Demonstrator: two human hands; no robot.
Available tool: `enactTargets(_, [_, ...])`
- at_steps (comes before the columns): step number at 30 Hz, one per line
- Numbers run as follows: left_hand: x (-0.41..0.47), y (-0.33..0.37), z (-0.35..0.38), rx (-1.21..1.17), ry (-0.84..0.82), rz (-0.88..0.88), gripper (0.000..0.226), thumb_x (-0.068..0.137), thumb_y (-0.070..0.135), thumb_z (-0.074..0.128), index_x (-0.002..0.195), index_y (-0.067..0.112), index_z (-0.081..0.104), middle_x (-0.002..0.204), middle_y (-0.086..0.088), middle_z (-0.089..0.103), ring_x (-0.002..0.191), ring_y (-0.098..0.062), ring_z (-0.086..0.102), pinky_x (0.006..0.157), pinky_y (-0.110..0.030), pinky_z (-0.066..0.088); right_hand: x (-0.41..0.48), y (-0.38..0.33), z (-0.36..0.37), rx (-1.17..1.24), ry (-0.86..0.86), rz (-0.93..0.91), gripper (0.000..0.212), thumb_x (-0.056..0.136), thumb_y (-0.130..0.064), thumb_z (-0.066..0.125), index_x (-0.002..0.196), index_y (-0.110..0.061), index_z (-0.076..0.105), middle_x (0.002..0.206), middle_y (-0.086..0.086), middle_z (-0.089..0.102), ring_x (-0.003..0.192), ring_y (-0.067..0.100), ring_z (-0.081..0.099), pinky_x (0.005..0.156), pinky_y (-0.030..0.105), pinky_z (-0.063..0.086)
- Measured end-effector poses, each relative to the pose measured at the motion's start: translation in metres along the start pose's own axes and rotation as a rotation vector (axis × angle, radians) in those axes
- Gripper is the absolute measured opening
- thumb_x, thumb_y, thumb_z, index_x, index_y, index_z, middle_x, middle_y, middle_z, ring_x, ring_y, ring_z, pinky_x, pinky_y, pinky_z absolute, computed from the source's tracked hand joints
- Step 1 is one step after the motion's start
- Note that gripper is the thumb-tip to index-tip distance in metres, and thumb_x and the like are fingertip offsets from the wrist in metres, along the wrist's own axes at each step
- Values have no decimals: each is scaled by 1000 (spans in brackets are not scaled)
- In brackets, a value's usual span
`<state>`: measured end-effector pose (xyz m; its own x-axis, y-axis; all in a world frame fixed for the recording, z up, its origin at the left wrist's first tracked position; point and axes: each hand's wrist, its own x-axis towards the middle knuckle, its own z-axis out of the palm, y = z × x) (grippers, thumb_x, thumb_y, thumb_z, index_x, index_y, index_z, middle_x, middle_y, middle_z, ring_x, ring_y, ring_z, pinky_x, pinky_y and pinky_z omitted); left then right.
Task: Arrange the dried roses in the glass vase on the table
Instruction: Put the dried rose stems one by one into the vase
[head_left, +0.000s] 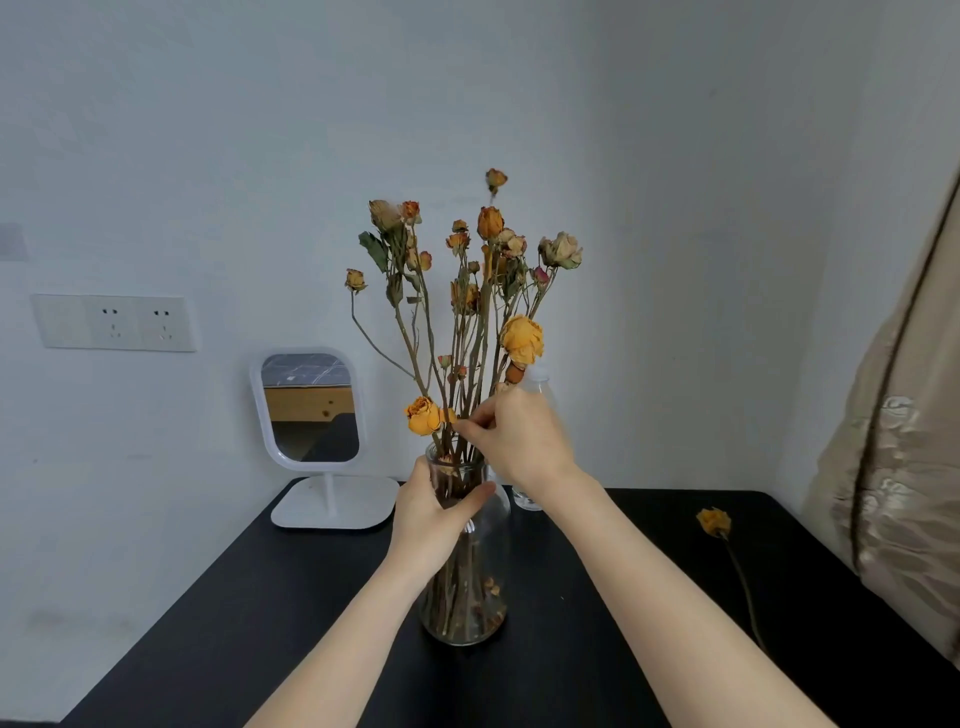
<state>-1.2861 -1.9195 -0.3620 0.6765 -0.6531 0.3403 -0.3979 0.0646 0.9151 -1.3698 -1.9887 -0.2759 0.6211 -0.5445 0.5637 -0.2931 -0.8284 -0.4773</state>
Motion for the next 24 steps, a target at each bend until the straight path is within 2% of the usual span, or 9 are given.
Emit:
enactTargets(2, [0, 1, 0, 1, 4, 9, 43, 73, 34, 75, 100, 44, 43, 97, 24, 59, 92, 6, 55, 85, -23, 43, 0, -5, -2, 49, 63, 7, 32, 88, -41, 58, 98, -13, 71, 85, 2, 70, 70, 12, 60, 63, 27, 51])
enactTargets(4, [-1, 2, 0, 3, 10, 16, 41, 73, 35, 74, 98, 44, 43, 94, 26, 58, 88, 10, 53, 81, -20, 41, 4, -11, -7, 124, 152, 17, 34, 87, -43, 58, 105, -15, 69, 73, -2, 64, 65, 11, 60, 62, 27, 51])
enactTargets(7, [-2, 2, 0, 8, 12, 13, 46, 73, 35, 74, 105, 39, 41, 93, 29, 55, 86, 12, 51, 81, -21, 40, 11, -15, -13, 191, 175, 44, 24, 90, -33, 58, 102, -16, 70, 59, -4, 57, 60, 17, 63, 67, 32, 55])
enactTargets(9, [-2, 2, 0, 5, 8, 8, 48, 73, 36, 74, 108, 37, 42, 94, 28, 55, 87, 11, 52, 82, -22, 40, 11, -15, -12, 188, 161, 58, 22, 90, -28, 58, 102, -14, 70, 63, -1, 60, 61, 17, 63, 70, 33, 56])
enactTargets(12, [-2, 2, -1, 4, 4, 10, 47, 73, 37, 74, 109, 35, 44, 98, 23, 59, 91, 6, 55, 82, -22, 42, 7, -10, -6, 183, 123, 75, 22, 90, -28, 58, 97, -12, 72, 65, 1, 61, 58, 14, 58, 66, 29, 54])
enactTargets(15, [-3, 3, -1, 10, 5, 12, 40, 72, 37, 75, 97, 42, 44, 96, 22, 60, 89, 6, 56, 75, -17, 42, 5, -7, -4, 215, 110, 103, 22, 90, -29, 59, 92, -11, 72, 58, -3, 57, 56, 14, 56, 66, 30, 54])
enactTargets(18, [-3, 4, -3, 11, -7, 9, 38, 73, 36, 75, 92, 45, 43, 93, 24, 59, 82, 10, 57, 68, -11, 39, 6, -9, -6, 253, 113, 101, 20, 89, -29, 61, 95, -14, 72, 60, -2, 60, 58, 14, 59, 70, 28, 54])
enactTargets(24, [-1, 7, -7, -11, -81, -14, 41, 73, 38, 74, 100, 44, 43, 97, 26, 58, 91, 8, 54, 70, -11, 39, 4, -7, -7, 278, 127, 80, 18, 90, -24, 59, 97, -14, 72, 62, -7, 58, 53, 5, 54, 65, 23, 52])
